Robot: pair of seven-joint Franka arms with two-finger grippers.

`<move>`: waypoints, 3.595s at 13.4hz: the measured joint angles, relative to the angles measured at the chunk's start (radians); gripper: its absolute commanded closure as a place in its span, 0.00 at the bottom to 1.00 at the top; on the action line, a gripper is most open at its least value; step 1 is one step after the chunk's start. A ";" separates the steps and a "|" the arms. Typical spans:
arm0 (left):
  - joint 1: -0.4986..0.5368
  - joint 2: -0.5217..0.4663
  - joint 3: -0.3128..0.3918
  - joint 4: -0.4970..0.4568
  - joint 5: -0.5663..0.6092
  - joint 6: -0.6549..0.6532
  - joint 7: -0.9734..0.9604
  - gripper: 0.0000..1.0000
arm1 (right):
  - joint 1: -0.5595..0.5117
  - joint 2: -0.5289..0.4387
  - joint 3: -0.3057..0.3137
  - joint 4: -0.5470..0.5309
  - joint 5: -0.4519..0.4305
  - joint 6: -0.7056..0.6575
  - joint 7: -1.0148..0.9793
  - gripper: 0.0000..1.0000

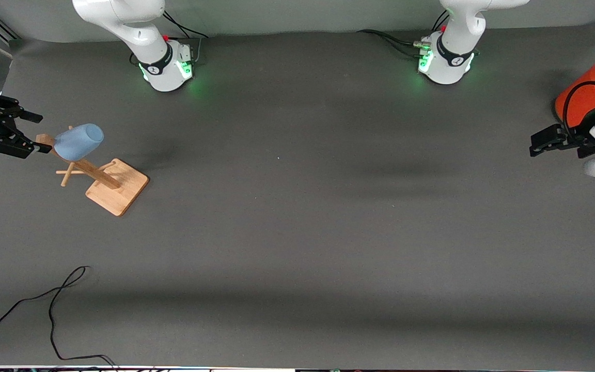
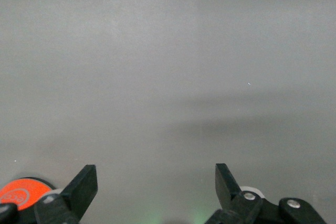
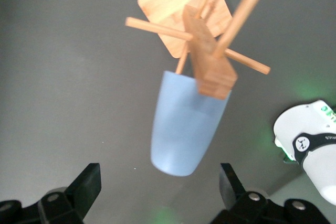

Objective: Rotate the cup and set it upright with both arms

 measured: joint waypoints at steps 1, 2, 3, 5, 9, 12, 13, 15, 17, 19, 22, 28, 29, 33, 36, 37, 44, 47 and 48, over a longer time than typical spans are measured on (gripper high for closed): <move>0.000 0.000 0.000 0.000 0.000 0.000 0.000 0.00 | 0.000 -0.001 -0.003 -0.023 0.001 0.007 0.023 0.00; 0.000 0.000 0.000 0.000 0.000 0.000 0.000 0.00 | 0.001 -0.002 -0.002 -0.046 0.002 0.022 0.042 0.00; 0.000 0.000 0.000 0.000 0.000 0.000 0.000 0.00 | 0.002 -0.002 -0.001 -0.072 0.002 0.039 0.056 0.00; 0.000 0.000 0.000 0.000 0.000 0.000 0.000 0.00 | 0.002 -0.002 -0.007 -0.135 0.002 0.093 0.065 0.00; 0.000 0.000 0.000 0.000 0.000 -0.001 0.000 0.00 | 0.002 -0.004 -0.018 -0.243 0.029 0.180 0.065 0.00; 0.000 0.000 0.000 0.000 0.000 -0.001 0.000 0.00 | 0.002 -0.004 -0.018 -0.267 0.033 0.200 0.065 0.17; 0.000 0.000 0.000 0.000 0.000 -0.001 0.000 0.00 | 0.002 -0.004 -0.018 -0.268 0.034 0.203 0.065 0.28; 0.000 0.000 0.000 0.000 0.000 -0.001 0.000 0.00 | 0.003 -0.004 -0.018 -0.269 0.034 0.208 0.065 0.34; 0.000 0.000 0.000 0.000 0.000 -0.001 0.000 0.00 | 0.003 -0.006 -0.018 -0.269 0.037 0.208 0.065 0.34; 0.000 0.000 0.000 0.000 0.000 -0.001 0.000 0.00 | 0.003 -0.007 -0.018 -0.269 0.047 0.208 0.065 0.34; 0.000 0.000 0.000 0.000 0.000 -0.001 0.000 0.00 | 0.004 -0.019 -0.014 -0.263 0.082 0.188 0.065 0.34; 0.000 0.001 0.000 0.000 0.000 -0.001 0.000 0.00 | 0.006 -0.049 0.050 -0.204 0.142 0.132 0.184 0.34; 0.000 0.001 0.000 0.000 0.000 -0.001 0.000 0.00 | 0.007 -0.057 0.080 -0.195 0.167 0.132 0.225 0.33; 0.000 0.001 -0.001 -0.001 0.000 -0.001 0.000 0.00 | 0.011 -0.081 0.257 -0.151 0.231 0.171 0.433 0.29; 0.000 0.002 -0.001 -0.001 0.000 -0.001 0.000 0.00 | 0.016 -0.076 0.515 -0.145 0.235 0.370 0.649 0.29; 0.000 0.002 -0.001 -0.001 0.000 -0.001 0.000 0.00 | 0.019 -0.067 0.601 -0.146 0.234 0.442 0.722 0.29; 0.000 0.002 -0.001 -0.002 0.000 -0.002 0.000 0.00 | 0.214 0.230 0.855 -0.078 -0.216 0.713 1.249 0.23; 0.000 0.002 0.000 -0.002 0.000 -0.002 0.000 0.00 | 0.328 0.419 0.856 -0.029 -0.413 0.765 1.471 0.24; 0.000 0.002 0.000 -0.002 0.000 -0.002 0.000 0.00 | 0.352 0.471 0.856 -0.020 -0.446 0.768 1.515 0.24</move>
